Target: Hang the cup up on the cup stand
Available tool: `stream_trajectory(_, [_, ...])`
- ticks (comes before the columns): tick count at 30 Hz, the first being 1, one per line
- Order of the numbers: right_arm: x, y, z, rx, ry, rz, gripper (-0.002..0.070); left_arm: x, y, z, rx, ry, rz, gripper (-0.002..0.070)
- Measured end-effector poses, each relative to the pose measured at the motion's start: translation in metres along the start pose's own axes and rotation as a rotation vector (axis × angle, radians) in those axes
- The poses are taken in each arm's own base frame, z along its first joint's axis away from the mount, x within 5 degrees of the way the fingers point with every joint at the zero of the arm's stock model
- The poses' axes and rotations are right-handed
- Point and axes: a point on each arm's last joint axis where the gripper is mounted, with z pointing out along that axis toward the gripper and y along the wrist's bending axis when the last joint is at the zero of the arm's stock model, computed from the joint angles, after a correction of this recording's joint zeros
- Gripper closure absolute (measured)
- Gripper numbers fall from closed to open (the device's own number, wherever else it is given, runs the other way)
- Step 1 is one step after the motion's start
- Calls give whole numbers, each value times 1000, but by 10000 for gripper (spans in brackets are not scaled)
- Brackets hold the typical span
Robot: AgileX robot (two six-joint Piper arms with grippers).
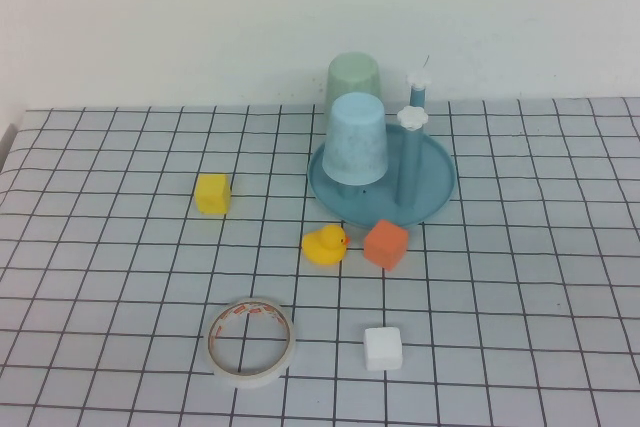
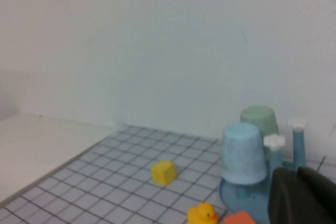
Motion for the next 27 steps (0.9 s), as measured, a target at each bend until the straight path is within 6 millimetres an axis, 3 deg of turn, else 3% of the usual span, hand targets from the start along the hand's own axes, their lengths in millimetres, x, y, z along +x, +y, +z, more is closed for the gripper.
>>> stream_trajectory(7, [43, -15, 0, 104, 114, -5, 676, 0, 0, 0, 0, 0, 0, 675])
stream_trajectory(14, [47, -20, -5, 152, 105, -41, 676, 0, 0, 0, 0, 0, 0, 675])
stream_trajectory(18, [50, -30, -16, 258, 52, -154, 676, 0, 0, 0, 0, 0, 0, 675])
stream_trajectory(22, [68, -36, -27, 330, 38, -82, 676, 0, 0, 0, 0, 0, 0, 675])
stream_trajectory(27, [94, -45, -49, 523, 171, -13, 676, 0, 0, 0, 0, 0, 0, 675])
